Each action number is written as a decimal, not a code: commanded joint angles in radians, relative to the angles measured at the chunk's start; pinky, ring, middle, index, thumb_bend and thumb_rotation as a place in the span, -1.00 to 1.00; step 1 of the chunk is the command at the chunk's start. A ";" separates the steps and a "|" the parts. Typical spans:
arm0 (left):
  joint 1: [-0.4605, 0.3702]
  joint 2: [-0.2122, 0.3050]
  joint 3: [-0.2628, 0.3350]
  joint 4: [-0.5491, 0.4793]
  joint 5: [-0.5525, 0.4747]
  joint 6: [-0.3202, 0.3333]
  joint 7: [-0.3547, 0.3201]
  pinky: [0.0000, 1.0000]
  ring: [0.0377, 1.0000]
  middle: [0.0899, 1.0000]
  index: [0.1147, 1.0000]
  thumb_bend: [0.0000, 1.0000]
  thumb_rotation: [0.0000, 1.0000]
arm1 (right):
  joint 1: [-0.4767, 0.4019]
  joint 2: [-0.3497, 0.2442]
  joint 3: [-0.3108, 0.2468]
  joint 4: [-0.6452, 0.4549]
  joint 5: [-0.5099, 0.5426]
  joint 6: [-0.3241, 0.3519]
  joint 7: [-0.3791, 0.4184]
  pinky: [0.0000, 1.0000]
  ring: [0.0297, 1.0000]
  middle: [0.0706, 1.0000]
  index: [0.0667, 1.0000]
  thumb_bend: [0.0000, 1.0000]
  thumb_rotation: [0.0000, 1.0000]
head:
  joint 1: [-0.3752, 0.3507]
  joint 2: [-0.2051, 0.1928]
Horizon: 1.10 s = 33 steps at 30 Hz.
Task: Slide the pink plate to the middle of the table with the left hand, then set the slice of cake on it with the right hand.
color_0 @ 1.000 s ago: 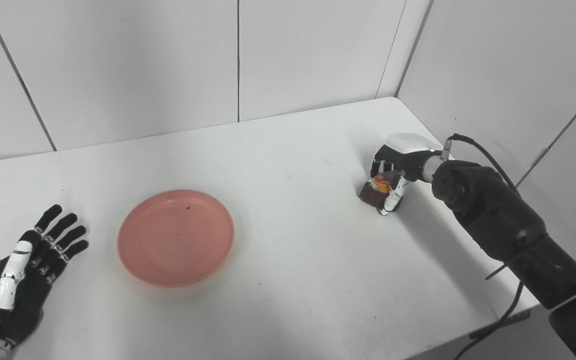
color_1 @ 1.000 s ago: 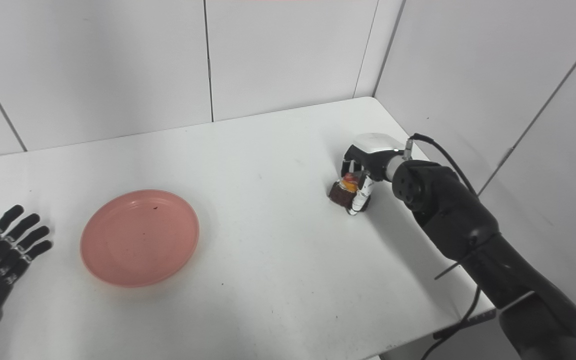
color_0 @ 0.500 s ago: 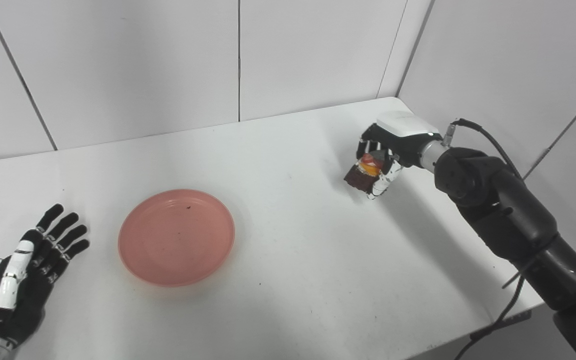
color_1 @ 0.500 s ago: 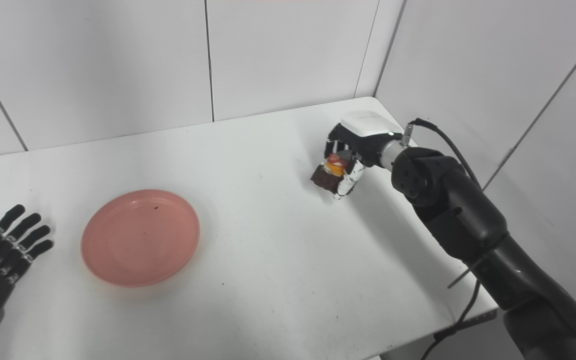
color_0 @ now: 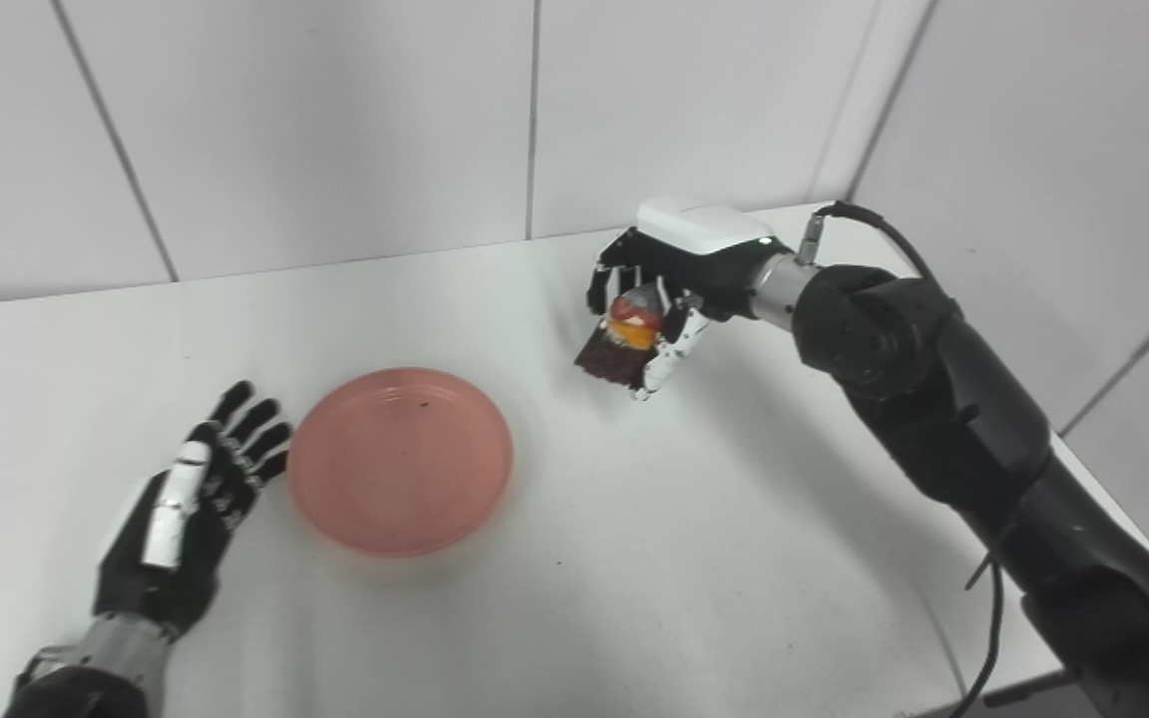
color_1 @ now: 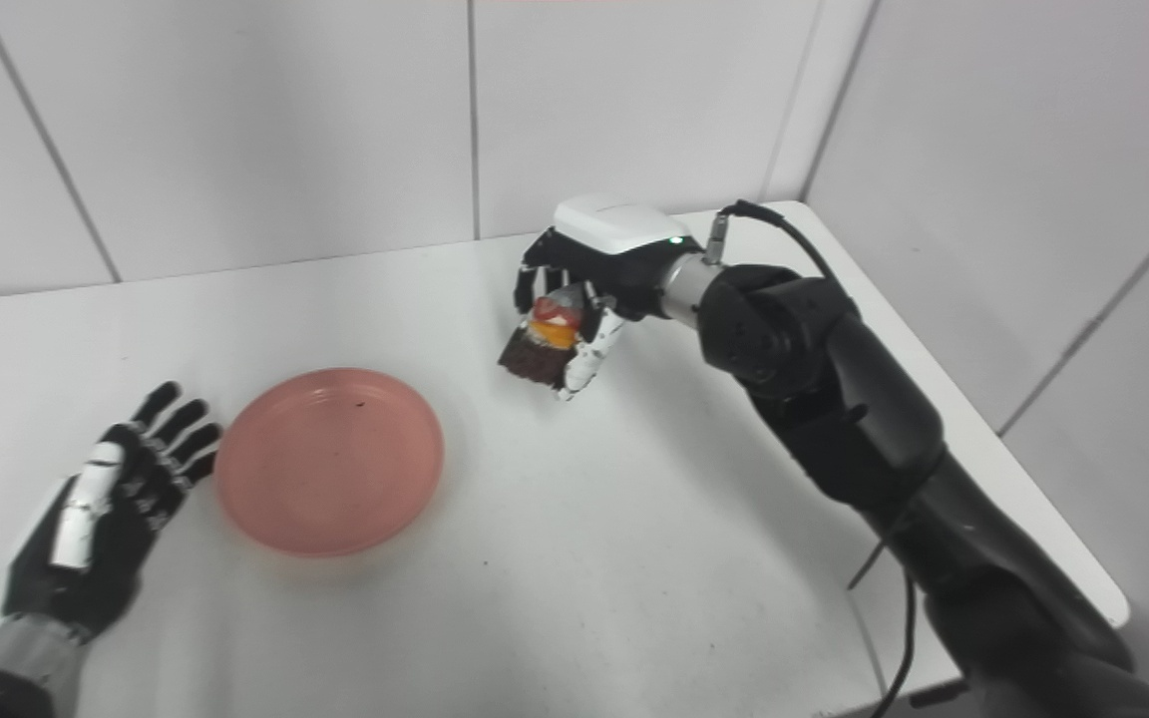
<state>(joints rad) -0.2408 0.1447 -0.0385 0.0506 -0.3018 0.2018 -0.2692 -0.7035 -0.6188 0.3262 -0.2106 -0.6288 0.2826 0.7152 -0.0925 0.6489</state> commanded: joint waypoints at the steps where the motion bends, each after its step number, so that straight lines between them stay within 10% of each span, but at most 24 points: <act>1: 0.033 -0.022 -0.020 0.015 0.040 0.098 0.043 0.81 0.85 0.88 0.87 -0.22 0.99 | -0.082 0.023 0.008 0.016 -0.005 -0.045 -0.015 -0.39 -0.31 -0.16 -0.07 0.04 -1.00 | 0.022 -0.001; 17: -0.012 -0.156 -0.068 0.021 0.145 0.134 0.160 0.91 0.94 0.93 0.93 -0.25 1.00 | -0.223 0.266 0.148 0.337 -0.015 -0.204 -0.080 -0.48 -0.37 -0.13 -0.10 0.05 -1.00 | 0.271 0.014; 33: -0.011 -0.170 -0.070 -0.016 0.165 0.154 0.188 0.90 0.92 0.93 0.92 -0.26 1.00 | -0.199 0.339 0.200 0.437 -0.064 -0.220 -0.115 -0.44 -0.34 -0.12 -0.10 0.05 -1.00 | 0.260 0.043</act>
<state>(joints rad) -0.2739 -0.0176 -0.0939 0.0214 -0.1560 0.2709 -0.0826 -0.8735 -0.2674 0.5360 0.2615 -0.6896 0.1013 0.6318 0.1673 0.6918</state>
